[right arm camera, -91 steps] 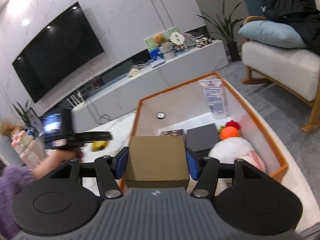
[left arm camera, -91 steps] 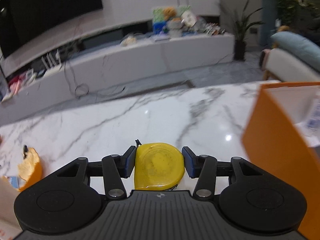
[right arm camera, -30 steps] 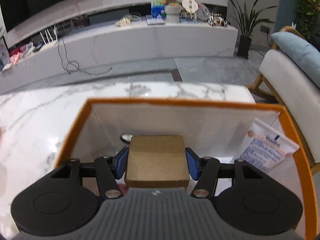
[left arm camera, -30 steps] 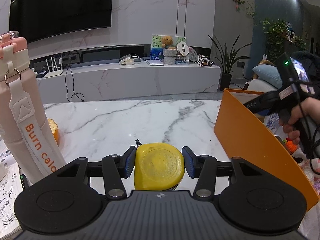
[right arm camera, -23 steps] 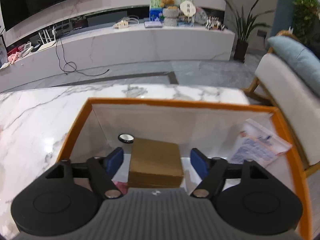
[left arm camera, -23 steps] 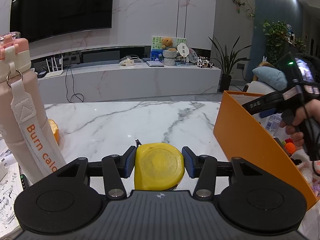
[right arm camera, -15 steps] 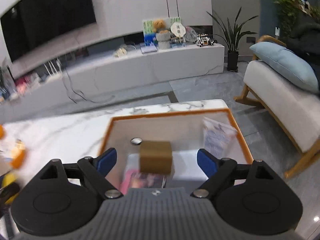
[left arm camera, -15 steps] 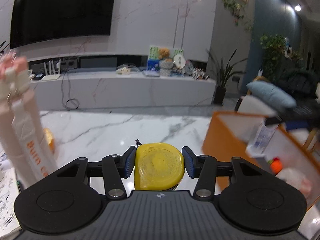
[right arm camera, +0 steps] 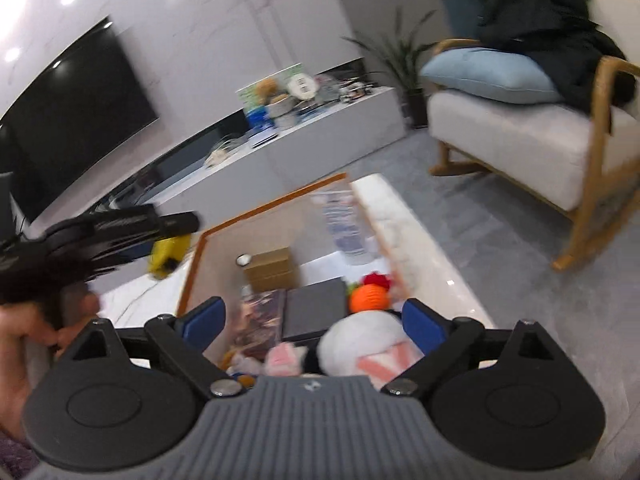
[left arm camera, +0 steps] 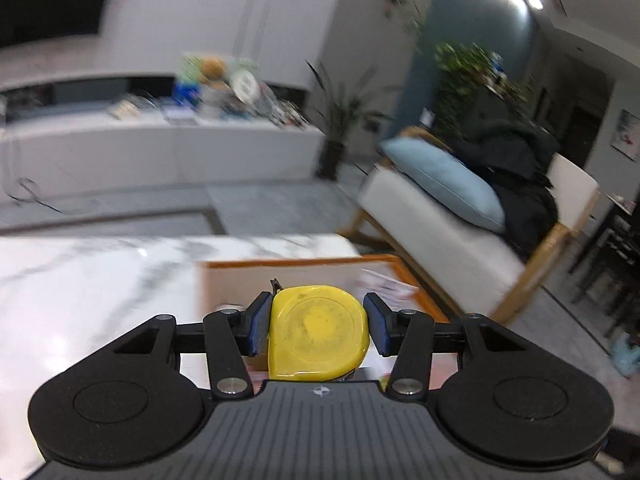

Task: Organize objects
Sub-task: 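Carry the yellow tape measure into the orange box and open the left gripper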

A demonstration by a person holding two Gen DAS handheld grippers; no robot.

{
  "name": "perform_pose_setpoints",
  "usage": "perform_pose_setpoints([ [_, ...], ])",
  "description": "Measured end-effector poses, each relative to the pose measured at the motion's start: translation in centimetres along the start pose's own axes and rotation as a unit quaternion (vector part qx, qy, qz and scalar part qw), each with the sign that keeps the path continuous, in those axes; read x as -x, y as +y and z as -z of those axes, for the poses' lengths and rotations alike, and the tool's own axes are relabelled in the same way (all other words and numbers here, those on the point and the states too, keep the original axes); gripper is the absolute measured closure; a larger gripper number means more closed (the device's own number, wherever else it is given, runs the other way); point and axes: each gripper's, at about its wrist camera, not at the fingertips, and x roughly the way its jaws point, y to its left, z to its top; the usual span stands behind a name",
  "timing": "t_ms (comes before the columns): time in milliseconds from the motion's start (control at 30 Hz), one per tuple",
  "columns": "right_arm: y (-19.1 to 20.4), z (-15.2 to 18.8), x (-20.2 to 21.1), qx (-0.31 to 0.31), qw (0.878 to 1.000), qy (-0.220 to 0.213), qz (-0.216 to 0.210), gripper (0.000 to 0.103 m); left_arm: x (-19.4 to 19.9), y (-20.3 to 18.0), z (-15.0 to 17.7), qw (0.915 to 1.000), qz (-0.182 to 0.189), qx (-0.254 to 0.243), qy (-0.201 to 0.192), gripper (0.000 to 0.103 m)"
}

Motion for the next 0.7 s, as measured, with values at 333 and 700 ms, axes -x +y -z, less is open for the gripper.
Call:
perform_pose_setpoints([
  [333,-1.7,0.2,0.8,-0.033,0.999,0.000,-0.005,0.008,-11.5,-3.1,1.5,0.9948,-0.028,-0.029,0.093,0.046],
  [700,-1.7,0.0,1.6,-0.051,0.998,-0.014,-0.014,0.008,-12.7,-3.7,2.6,0.9914,-0.066,-0.076,0.083,0.014],
])
